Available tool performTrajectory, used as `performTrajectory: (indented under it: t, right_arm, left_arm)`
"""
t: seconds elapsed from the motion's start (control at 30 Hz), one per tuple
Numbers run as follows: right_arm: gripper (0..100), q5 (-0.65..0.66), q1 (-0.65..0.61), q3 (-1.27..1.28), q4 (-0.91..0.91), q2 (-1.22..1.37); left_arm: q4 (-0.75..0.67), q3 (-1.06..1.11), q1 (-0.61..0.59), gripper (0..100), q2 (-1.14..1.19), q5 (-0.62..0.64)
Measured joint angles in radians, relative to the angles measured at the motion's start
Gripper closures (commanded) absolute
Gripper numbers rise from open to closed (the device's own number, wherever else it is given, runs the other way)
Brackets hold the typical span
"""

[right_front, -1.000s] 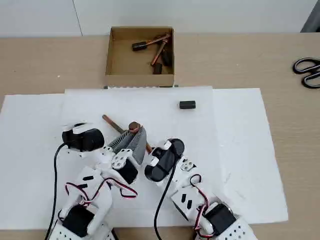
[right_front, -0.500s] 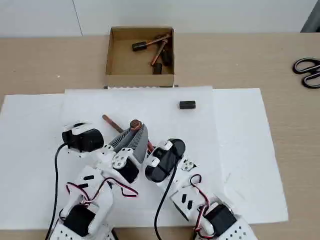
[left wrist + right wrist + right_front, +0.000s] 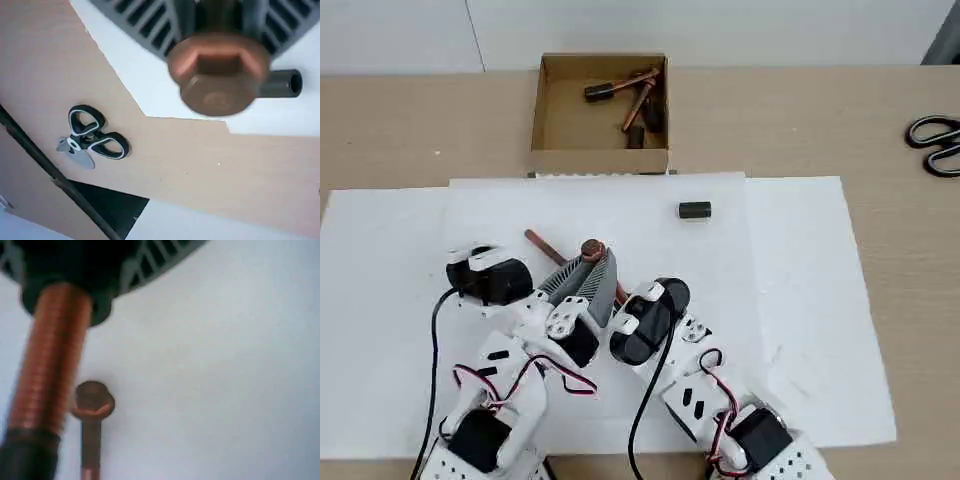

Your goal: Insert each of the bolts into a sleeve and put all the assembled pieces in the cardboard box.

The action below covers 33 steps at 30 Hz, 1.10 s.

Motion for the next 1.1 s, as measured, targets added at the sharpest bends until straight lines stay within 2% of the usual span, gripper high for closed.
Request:
performTrajectory:
  t: [0.43,0.63,0.93,1.1]
  right_arm:
    - [99.5,0.0,0.0,0.0,0.0,0.0]
    - [99.5,0.0,-0.002,0.0,0.0,0.0]
    - [99.5,0.0,-0.002,0.0,0.0,0.0]
    - [99.5,-0.002,-0.002,0.0,-0.011,0.0]
  left_arm:
    - [0.0,0.003,-0.038,100,0.0,-0.005]
    - [0.0,0.037,0.009,100,0.0,-0.009]
    - [-0.003,0.068,0.012,100,0.0,-0.005]
    - [0.083,0.068,0.051,100,0.0,-0.005]
